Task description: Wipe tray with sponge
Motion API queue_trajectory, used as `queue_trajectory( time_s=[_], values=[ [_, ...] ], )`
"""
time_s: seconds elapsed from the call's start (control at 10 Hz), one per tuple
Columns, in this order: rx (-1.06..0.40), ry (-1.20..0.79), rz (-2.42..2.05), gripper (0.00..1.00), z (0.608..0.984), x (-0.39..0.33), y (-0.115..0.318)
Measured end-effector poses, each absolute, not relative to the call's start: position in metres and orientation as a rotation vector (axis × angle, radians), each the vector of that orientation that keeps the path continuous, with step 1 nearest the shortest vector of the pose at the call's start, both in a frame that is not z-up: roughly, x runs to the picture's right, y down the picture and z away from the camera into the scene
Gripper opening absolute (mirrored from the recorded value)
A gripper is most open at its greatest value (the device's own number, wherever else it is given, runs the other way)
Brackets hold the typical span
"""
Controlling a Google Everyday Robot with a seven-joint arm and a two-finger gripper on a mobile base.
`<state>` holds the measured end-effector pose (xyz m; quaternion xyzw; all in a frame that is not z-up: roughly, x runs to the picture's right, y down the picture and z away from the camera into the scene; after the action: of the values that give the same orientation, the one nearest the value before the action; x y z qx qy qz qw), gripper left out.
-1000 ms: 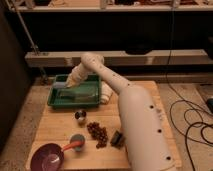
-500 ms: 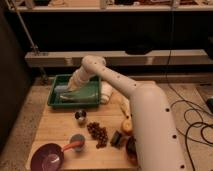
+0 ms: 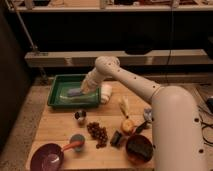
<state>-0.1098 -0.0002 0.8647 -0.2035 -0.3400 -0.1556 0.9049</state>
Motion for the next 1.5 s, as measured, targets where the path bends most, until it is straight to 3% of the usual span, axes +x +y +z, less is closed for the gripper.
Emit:
queue_trajectory(
  time_s=[0.4,0.9,1.2,1.5],
  values=[
    [-0.44,-0.636,-0.314,0.0,0.887,-0.091,-0.011],
    [-0.37,-0.607,-0.273,0.0,0.931,-0.12,-0.044],
    [-0.349,-0.62,-0.265,0.0,0.934,-0.166,-0.032],
    [-0.332,-0.668,-0.293,0.0,0.914,-0.198,-0.02]
  ],
)
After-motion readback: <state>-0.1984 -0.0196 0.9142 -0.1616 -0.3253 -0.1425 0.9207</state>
